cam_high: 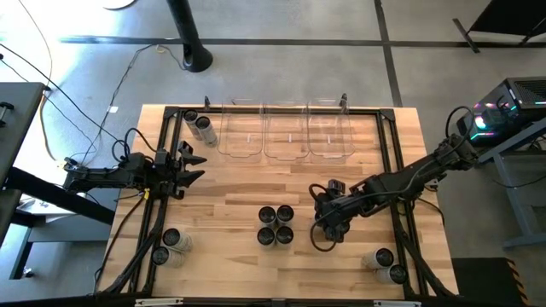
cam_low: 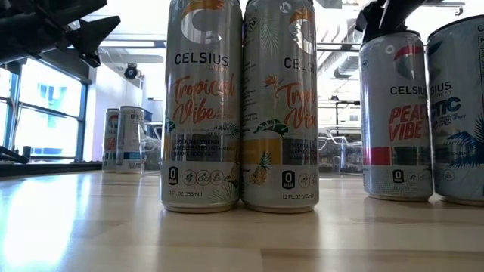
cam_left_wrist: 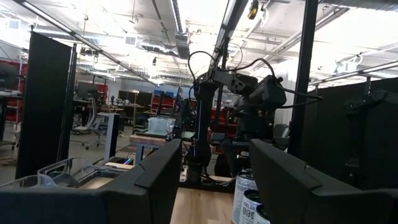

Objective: Sort soda cans
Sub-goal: Put the middle right white-pink soda can into the right transparent bin

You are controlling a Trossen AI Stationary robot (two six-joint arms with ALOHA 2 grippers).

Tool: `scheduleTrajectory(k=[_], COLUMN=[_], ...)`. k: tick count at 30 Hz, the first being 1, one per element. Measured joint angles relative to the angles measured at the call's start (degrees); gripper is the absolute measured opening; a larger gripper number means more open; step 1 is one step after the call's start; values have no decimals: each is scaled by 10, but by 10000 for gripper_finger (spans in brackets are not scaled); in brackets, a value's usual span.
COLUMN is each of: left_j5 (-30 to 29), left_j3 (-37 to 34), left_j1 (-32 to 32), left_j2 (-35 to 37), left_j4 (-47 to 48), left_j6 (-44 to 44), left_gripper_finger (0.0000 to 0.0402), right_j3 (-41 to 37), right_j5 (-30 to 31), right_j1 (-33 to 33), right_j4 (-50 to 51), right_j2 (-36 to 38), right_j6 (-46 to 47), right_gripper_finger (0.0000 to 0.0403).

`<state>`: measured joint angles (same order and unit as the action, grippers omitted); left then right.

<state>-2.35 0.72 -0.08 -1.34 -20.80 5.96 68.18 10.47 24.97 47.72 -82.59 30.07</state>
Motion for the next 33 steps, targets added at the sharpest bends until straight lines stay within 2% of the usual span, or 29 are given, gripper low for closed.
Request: scheduleTrajectory(k=[2, 7, 15, 21, 25, 30, 33], left_j5=[0, 0, 0, 0, 0, 0, 0], left_j3=[0, 0, 0, 0, 0, 0, 0], left_j1=[0, 0, 0, 0, 0, 0, 0], left_j2=[0, 0, 0, 0, 0, 0, 0], left_j4=[0, 0, -1, -1, -1, 0, 0], left_j6=[0, 0, 0, 0, 0, 0, 0], left_gripper_finger=[182, 182, 182, 182, 182, 182, 182], right_j3=[0, 0, 0, 0, 0, 0, 0], right_j5=[0, -61, -3, 2, 2, 13, 43], right_j1=[0, -10, -1, 4, 5, 6, 5], right_j4=[0, -4, 12, 14, 12, 8, 9], right_j2=[0, 0, -12, -38, -52, -49, -34], right_j6=[-3, -3, -47, -75, -86, -109, -111], right_gripper_finger=[317, 324, 325, 322, 306, 246, 243])
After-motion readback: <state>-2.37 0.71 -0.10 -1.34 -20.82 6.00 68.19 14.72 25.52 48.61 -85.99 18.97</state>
